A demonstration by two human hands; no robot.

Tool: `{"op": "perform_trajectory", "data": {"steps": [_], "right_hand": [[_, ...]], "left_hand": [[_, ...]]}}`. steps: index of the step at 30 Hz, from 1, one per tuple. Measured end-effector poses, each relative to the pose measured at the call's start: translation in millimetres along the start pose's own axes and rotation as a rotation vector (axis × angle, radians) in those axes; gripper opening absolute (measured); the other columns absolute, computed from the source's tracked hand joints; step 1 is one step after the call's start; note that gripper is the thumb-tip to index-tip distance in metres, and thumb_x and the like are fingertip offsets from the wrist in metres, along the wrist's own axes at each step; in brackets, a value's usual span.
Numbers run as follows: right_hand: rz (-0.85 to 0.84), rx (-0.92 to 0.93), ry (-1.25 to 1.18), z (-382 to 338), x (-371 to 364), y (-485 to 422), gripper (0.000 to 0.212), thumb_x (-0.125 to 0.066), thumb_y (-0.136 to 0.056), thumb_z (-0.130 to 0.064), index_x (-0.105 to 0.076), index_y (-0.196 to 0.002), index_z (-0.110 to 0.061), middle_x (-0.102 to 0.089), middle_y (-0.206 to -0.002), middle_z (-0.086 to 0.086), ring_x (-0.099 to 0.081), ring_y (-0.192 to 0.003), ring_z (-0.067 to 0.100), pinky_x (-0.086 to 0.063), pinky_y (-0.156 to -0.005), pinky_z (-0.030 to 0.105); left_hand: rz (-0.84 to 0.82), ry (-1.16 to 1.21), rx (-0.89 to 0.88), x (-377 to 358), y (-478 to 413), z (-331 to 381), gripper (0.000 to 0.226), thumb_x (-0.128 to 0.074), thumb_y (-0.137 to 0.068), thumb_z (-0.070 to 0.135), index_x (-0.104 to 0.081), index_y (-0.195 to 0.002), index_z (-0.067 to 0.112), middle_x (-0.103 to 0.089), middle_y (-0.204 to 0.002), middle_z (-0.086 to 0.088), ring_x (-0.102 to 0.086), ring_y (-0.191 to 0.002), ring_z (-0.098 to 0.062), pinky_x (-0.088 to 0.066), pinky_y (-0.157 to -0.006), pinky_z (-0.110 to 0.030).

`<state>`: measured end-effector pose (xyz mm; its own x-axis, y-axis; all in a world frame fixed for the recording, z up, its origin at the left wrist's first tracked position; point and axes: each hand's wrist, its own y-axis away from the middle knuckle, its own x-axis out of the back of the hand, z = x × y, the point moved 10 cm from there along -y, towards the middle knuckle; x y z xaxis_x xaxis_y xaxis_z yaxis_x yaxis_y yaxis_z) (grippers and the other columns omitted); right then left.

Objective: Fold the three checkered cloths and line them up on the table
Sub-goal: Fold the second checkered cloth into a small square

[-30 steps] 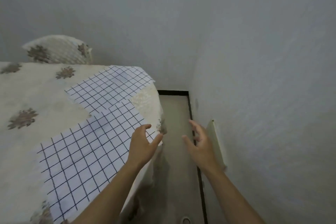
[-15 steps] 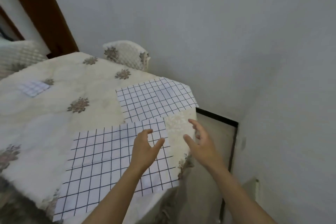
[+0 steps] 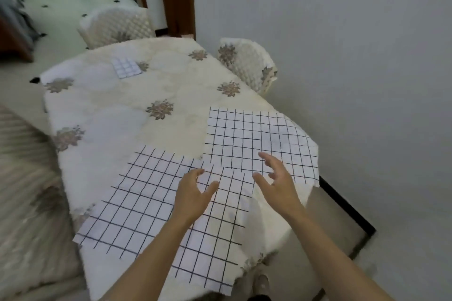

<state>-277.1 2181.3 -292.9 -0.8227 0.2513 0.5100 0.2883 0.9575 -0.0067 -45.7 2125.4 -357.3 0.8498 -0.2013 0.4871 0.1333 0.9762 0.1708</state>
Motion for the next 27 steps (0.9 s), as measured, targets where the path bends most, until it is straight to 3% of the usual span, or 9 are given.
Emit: {"op": "perform_trajectory", "data": {"steps": [8, 15, 18, 22, 27], "right_hand": [[-0.377, 0.109, -0.033, 23.3, -51.6, -36.8, 0.049, -0.061, -0.092, -0.030, -0.045, -0.138, -0.034, -0.045, -0.138, -0.018, -0.041, -0.127, 0.000, -0.040, -0.106, 0.033], [-0.534, 0.182, 0.038, 36.4, -81.4, -33.5, 0.047, -0.059, -0.094, -0.033, -0.045, -0.139, -0.033, -0.044, -0.139, -0.017, -0.040, -0.129, 0.003, -0.038, -0.108, 0.036], [-0.576, 0.203, 0.066, 45.6, -99.0, -19.2, 0.048, -0.060, -0.093, -0.032, -0.045, -0.139, -0.029, -0.043, -0.135, -0.018, -0.040, -0.126, 0.002, -0.038, -0.107, 0.034], [-0.681, 0.261, 0.177, 62.5, -121.0, 7.0, 0.051, -0.060, -0.093, -0.032, -0.044, -0.140, -0.022, -0.045, -0.140, -0.007, -0.039, -0.129, 0.009, -0.031, -0.107, 0.029], [-0.715, 0.316, 0.372, 94.3, -129.8, 29.1, 0.062, -0.048, -0.083, -0.059, -0.049, -0.135, -0.026, -0.048, -0.141, 0.000, -0.037, -0.133, 0.018, -0.033, -0.109, 0.040]], "left_hand": [[0.308, 0.014, 0.229, 19.3, 46.0, -24.3, 0.056, -0.065, -0.086, 0.051, -0.047, -0.134, 0.027, -0.046, -0.131, 0.014, -0.044, -0.123, -0.009, -0.042, -0.100, -0.034], [0.439, 0.073, 0.376, 12.2, 108.2, -59.2, 0.055, -0.066, -0.086, 0.050, -0.047, -0.133, 0.029, -0.048, -0.134, 0.010, -0.044, -0.124, -0.010, -0.043, -0.100, -0.035], [0.440, 0.058, 0.405, 6.0, 131.2, -76.3, 0.055, -0.067, -0.085, 0.050, -0.047, -0.132, 0.029, -0.048, -0.132, 0.011, -0.044, -0.124, -0.010, -0.043, -0.103, -0.036], [0.393, -0.059, 0.409, -11.1, 154.6, -93.2, 0.060, -0.067, -0.083, 0.052, -0.048, -0.134, 0.025, -0.047, -0.132, 0.012, -0.040, -0.126, -0.008, -0.039, -0.105, -0.032], [0.272, -0.284, 0.332, -34.3, 165.9, -93.8, 0.071, -0.057, -0.076, 0.066, -0.047, -0.133, 0.026, -0.042, -0.139, 0.008, -0.033, -0.130, -0.014, -0.035, -0.107, -0.034]]}}
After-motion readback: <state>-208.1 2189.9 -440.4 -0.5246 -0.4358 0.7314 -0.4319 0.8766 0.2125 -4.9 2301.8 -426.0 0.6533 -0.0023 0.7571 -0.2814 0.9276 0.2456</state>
